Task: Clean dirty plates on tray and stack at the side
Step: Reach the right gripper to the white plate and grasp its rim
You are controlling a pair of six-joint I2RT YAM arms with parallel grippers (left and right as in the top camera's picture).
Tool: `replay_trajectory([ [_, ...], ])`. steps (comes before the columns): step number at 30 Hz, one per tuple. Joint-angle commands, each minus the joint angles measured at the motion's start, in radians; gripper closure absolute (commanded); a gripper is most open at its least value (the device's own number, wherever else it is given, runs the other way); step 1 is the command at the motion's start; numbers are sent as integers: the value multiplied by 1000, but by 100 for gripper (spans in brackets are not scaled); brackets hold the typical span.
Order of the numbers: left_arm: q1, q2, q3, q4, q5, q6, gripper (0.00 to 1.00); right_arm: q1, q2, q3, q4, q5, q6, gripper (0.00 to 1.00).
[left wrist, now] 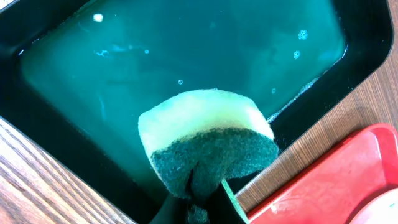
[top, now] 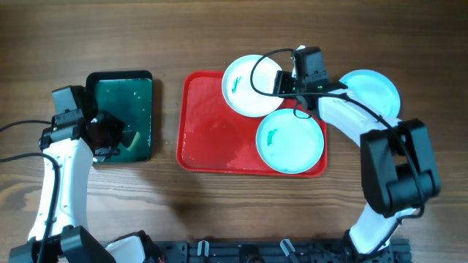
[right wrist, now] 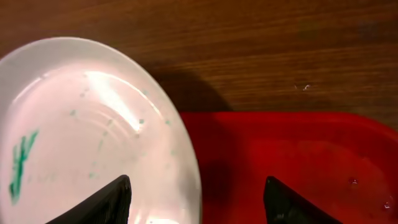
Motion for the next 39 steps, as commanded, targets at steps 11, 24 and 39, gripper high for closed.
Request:
replay_trajectory([
  [11,2,-16,-7,6,12,5,96,0,87,1,13,-34,20,74],
  [24,-140,-16,-7,60,42,89,96,158,86,2,18,-310,8,96],
  [39,-415,-16,-7,117,42,140,96,212,-7,2,-238,-163,-20,95],
])
